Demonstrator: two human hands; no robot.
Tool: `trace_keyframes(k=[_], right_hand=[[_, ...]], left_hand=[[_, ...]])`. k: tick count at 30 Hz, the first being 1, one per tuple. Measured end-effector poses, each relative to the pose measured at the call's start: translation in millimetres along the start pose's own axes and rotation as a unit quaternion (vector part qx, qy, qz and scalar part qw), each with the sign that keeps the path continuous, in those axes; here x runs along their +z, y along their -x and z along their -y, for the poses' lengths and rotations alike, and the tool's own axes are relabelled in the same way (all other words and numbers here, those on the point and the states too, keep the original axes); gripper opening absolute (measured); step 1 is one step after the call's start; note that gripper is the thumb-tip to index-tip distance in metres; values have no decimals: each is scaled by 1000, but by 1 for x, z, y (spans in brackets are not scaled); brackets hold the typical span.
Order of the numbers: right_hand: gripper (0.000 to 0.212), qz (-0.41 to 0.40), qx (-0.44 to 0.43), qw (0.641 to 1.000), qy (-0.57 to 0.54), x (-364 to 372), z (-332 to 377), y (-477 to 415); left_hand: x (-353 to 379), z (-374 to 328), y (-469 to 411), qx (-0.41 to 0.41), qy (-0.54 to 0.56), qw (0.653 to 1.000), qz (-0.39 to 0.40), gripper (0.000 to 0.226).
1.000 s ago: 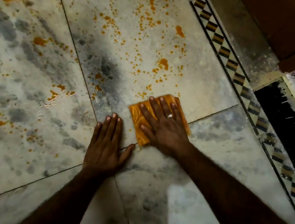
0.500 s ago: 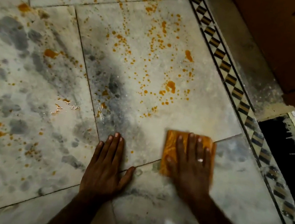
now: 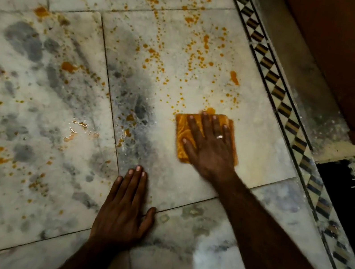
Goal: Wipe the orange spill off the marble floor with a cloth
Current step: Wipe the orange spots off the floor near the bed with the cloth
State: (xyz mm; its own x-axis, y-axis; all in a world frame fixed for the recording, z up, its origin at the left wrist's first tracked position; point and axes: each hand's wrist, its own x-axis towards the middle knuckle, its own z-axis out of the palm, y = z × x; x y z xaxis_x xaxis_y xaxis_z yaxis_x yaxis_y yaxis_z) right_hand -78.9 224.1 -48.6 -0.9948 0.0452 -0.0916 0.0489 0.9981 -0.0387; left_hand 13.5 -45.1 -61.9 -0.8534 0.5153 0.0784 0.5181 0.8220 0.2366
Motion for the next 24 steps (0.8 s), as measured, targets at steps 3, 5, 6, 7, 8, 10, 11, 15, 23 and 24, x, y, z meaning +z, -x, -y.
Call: trace_keyframes(k=[3,5,6,7,8,10,11,15,23,24], right_hand=[[70,9,95,995,-9,-2,-32,17],[70,5,160,987,-16,0,-43,48],[70,0,186,982,-15,2,-43,68],[71,-6,204,979,-16,4,-37,90],[70,-7,213,977,-17,7,-27,110],[69,1,196,981,-12,10,5,141],[68,5,164,986,-9,11,25,150],[66,-14,-19,1000,-13,12,68,124],[69,-17,-30,999,18,8,7,21],[69,-23,-8,999,21,8,-4,26]], left_hand=[[0,-1,0,-2,-2,1000,2,80],[0,-1,0,-6,-4,1000,3,80],[0,-1,0,-7,-3,1000,3,81],[0,-1,0,-7,-2,1000,3,81],[1,-2,0,-7,-3,1000,1,81],[1,-2,-1,-6,-2,1000,0,81],[1,-1,0,-5,-2,1000,-1,82],[1,0,1,-2,-11,1000,-6,76],[0,6,3,-39,-28,999,0,67],[-1,11,6,-46,-36,998,0,66]])
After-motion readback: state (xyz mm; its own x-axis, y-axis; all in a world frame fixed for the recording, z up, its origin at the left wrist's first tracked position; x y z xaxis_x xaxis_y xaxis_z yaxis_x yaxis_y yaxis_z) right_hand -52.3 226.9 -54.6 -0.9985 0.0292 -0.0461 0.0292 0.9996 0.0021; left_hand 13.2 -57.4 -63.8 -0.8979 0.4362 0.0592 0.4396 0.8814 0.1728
